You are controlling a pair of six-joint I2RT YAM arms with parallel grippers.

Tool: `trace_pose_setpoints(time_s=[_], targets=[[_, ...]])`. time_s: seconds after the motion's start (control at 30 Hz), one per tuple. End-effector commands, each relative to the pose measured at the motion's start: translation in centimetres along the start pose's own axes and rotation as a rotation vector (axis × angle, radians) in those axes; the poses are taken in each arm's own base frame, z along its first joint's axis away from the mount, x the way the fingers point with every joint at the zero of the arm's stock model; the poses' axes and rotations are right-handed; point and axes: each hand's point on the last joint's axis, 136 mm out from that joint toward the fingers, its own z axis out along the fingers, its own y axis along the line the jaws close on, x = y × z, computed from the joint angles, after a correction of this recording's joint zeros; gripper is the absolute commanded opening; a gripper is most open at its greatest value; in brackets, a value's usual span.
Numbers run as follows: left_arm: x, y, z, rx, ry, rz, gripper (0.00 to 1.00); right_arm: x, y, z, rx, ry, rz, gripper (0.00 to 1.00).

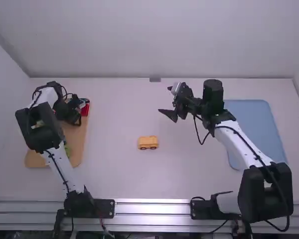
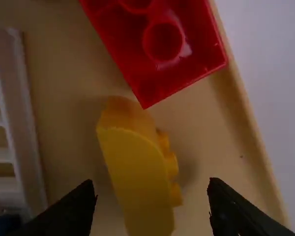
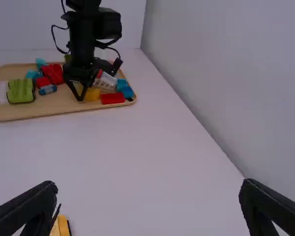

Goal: Assemble lego blocks to make yellow taxi

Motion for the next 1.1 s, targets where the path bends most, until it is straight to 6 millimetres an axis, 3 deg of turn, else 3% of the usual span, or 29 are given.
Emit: trace_pose_setpoints(time_s=[0.0,0.2,0.37,0.53,0.8,1.07], targets=[[0.2,-0.1,-0.6,-0.010,-0.004,-0.005,0.61,0.3,0.2,0.2,-0.011,0.003,0.009,0.99],[0.1,0.5,1.0,-0.044,-0.028,-0.041,0.58,0.3,0.2,0.2,-0.011,0.003,0.009,0.99],[0.1,0.7,0.7,-0.053,-0.024,-0.048,0.53,0.3,0.2,0.2,-0.011,0.003,0.009,0.99],[1.2,1.5,0.2,-0.103,0.044,-0.088,0.54,0.3,0.2,0.2,-0.011,0.003,0.008,0.99],[-0.1,0.8,0.3,-0.056,-0.021,-0.071,0.51,0.3,0.2,0.2,-0.011,0.003,0.009,0.99],[-0.2,0.7,0.3,-0.056,-0.021,-0.069,0.33,0.3,0.2,0.2,-0.011,0.003,0.009,0.99]])
